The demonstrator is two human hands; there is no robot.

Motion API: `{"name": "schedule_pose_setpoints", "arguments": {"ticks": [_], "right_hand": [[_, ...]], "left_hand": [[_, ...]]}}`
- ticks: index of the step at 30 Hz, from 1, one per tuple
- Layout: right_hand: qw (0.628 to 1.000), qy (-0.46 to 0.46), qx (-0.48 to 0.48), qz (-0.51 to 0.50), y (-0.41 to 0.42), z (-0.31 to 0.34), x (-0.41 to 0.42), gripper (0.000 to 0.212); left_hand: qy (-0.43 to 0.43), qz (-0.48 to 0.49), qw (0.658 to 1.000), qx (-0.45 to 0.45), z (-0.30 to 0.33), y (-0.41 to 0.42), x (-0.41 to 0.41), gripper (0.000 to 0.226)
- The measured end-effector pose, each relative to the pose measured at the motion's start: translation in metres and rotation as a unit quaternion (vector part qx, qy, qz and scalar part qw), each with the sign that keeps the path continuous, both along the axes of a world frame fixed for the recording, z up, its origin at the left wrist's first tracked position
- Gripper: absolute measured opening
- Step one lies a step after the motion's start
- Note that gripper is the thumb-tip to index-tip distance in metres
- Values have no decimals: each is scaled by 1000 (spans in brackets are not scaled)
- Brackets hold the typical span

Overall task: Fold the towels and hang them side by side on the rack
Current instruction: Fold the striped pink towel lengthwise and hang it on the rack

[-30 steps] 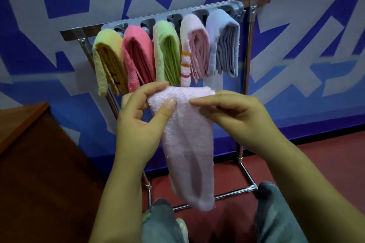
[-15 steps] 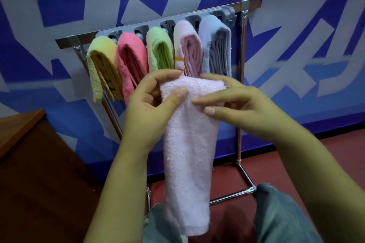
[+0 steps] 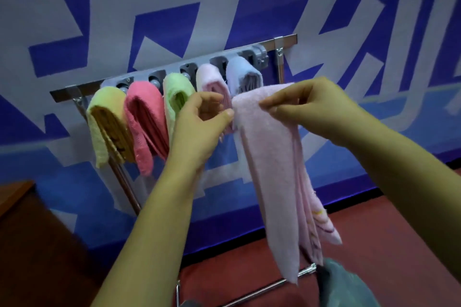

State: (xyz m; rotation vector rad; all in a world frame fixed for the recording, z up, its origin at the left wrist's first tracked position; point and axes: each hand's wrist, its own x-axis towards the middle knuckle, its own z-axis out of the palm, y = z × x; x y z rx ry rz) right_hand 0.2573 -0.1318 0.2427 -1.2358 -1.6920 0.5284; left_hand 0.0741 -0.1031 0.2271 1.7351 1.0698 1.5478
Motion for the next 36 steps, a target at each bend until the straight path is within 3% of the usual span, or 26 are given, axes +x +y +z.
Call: {"name": "schedule_pose_setpoints", "arguments": {"ticks": [6,12,15,22,26,33,36], "right_hand": [[989,-99,41,-101,43,31,32,22],[971,-134,101,-170,89,68,49,22],[967,-146,121,-170,114,87,48,23],[957,-196,173,-124,169,127,27,23],[948,-224,195,-111,185,144,19,24],[956,-177,206,-110,198,163,28,25],[958,-156,190,-146,201,164,46,26]], "left_hand": [[27,-68,997,-36,-17,17,63,29],[37,-131,984,-119,-6,63,118,78],[53,-87,989,-109,2,92,141,107],[31,58,998,13,18,145,176,101],[27,183,983,5,38,166,181,105],[68,214,974,-21,56,189,171,82],[155,204,967,-4,61,198,164,77]]}}
